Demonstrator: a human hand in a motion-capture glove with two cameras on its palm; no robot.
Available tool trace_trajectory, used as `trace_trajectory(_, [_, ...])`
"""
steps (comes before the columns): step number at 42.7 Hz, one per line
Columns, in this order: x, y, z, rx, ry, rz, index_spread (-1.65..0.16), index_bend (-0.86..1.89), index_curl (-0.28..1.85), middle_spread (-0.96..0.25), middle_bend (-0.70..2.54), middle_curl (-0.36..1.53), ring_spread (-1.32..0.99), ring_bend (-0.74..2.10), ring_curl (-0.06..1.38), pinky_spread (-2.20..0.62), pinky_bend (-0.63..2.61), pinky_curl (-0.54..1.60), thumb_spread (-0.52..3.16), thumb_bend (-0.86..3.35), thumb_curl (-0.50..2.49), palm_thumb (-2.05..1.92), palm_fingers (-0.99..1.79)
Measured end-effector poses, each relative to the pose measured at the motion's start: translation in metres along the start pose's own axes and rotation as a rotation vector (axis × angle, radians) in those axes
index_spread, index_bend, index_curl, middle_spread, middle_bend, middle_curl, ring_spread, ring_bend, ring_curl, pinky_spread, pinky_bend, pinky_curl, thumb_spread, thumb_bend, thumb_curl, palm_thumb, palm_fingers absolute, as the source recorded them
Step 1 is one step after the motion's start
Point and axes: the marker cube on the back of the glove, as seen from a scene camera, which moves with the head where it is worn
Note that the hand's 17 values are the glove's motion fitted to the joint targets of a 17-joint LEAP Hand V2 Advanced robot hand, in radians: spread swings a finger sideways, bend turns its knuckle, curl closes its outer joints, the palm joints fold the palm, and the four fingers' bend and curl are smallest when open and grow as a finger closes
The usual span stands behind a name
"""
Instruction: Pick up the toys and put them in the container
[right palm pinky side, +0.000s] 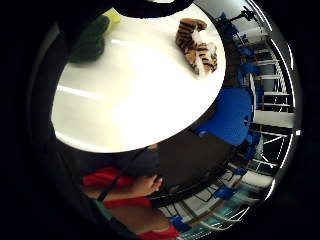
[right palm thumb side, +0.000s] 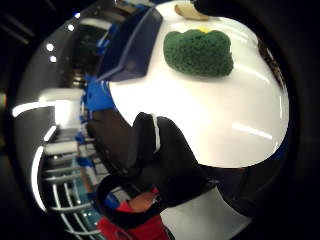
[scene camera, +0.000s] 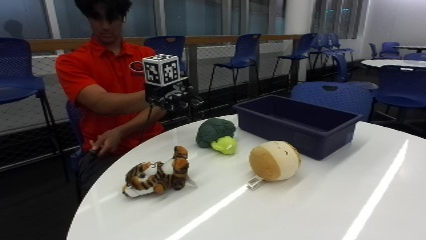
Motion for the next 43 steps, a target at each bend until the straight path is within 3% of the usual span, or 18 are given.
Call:
trace_trajectory(6, [0.002, -0.001, 0.001, 0.001, -0.025, -0.001, -0.22, 0.23, 0.11, -0.04, 0.18, 0.08, -0.01, 0.11, 0.0, 0.02, 0.51, 0.15, 0.75, -0.04, 0.03, -0.06, -0.06])
trace_trajectory(15, [0.001, 0.0, 0.002, 0.009, -0.037, -0.01, -0.28, 0.23, 0.18, -0.05, 0.19, 0.14, -0.01, 0.13, 0.01, 0.02, 0.55, 0.2, 1.04, -0.04, 0.07, -0.06, -0.09])
trace_trajectory(29, [0.01, -0.006, 0.0, 0.01, -0.08, -0.025, -0.31, 0.21, 0.26, -0.06, 0.18, 0.2, -0.01, 0.14, 0.03, 0.02, 0.56, 0.25, 1.18, -0.05, 0.12, -0.07, -0.1])
trace_trajectory(43, [-0.004, -0.05, 0.018, -0.036, -0.047, -0.049, -0.32, 0.09, 0.26, -0.06, 0.16, 0.24, -0.01, 0.17, 0.06, 0.03, 0.64, 0.3, 1.18, -0.05, 0.15, -0.05, -0.15])
